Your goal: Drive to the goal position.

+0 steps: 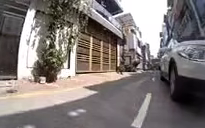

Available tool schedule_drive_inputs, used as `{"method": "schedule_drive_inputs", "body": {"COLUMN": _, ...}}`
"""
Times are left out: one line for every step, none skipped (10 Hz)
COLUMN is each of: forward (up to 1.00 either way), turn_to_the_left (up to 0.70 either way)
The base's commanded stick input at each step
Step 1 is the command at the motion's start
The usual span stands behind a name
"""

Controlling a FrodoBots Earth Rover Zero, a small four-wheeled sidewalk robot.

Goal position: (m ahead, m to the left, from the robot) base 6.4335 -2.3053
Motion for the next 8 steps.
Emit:
{"method": "schedule_drive_inputs", "body": {"forward": 0.85, "turn_to_the_left": 0.00}}
{"method": "schedule_drive_inputs", "body": {"forward": 1.00, "turn_to_the_left": 0.00}}
{"method": "schedule_drive_inputs", "body": {"forward": 1.00, "turn_to_the_left": -0.22}}
{"method": "schedule_drive_inputs", "body": {"forward": 1.00, "turn_to_the_left": -0.40}}
{"method": "schedule_drive_inputs", "body": {"forward": 1.00, "turn_to_the_left": -0.40}}
{"method": "schedule_drive_inputs", "body": {"forward": 1.00, "turn_to_the_left": -0.40}}
{"method": "schedule_drive_inputs", "body": {"forward": 1.00, "turn_to_the_left": -0.40}}
{"method": "schedule_drive_inputs", "body": {"forward": 1.00, "turn_to_the_left": -0.40}}
